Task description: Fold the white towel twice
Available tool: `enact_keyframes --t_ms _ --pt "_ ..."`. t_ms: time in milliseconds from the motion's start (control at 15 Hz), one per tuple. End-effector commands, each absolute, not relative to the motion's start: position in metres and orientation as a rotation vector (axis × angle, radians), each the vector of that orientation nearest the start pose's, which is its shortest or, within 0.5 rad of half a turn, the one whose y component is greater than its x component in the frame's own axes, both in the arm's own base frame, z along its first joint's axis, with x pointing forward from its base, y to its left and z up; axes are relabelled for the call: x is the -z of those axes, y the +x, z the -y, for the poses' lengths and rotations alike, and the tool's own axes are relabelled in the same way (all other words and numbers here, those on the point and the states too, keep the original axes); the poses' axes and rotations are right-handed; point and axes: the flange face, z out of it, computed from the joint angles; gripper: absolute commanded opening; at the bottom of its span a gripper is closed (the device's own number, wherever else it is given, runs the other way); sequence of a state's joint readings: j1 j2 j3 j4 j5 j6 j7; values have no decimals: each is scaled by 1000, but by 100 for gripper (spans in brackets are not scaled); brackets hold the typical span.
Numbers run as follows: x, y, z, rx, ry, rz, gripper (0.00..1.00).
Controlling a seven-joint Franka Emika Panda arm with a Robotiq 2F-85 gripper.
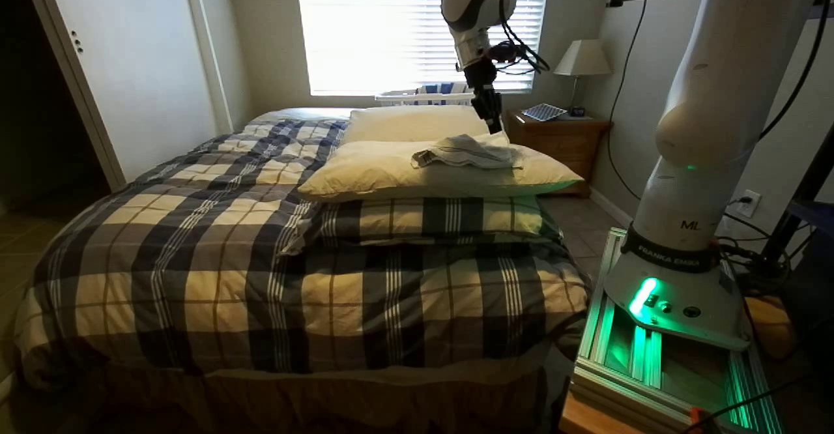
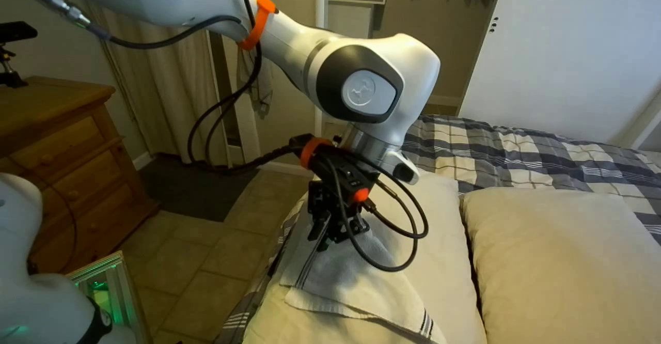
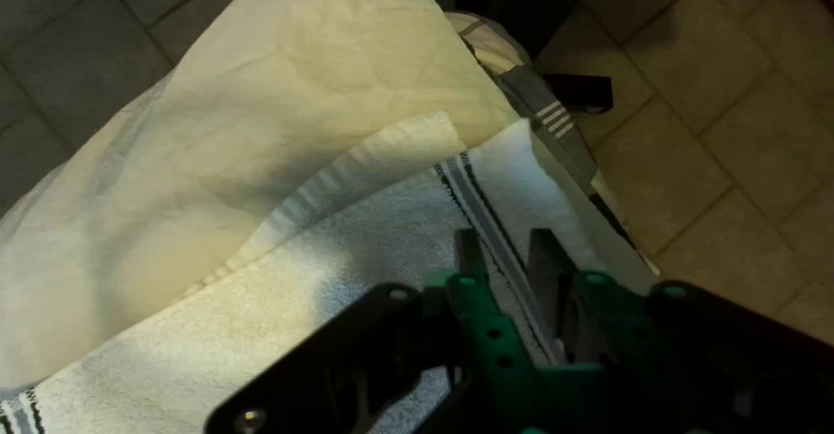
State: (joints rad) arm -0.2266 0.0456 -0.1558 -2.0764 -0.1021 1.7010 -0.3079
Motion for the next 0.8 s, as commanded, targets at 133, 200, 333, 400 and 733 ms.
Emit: enact_keyframes --t_ms 133,200,333,400,733 --pt "-387 459 193 -657 -3009 -49 71" --pt "-391 462 193 -615 -3010 -54 79" --pt "-398 472 189 -524 -3023 -63 93" --pt "-402 479 184 -481 -3032 -50 99" --pt "-418 525 134 -243 -3141 51 100"
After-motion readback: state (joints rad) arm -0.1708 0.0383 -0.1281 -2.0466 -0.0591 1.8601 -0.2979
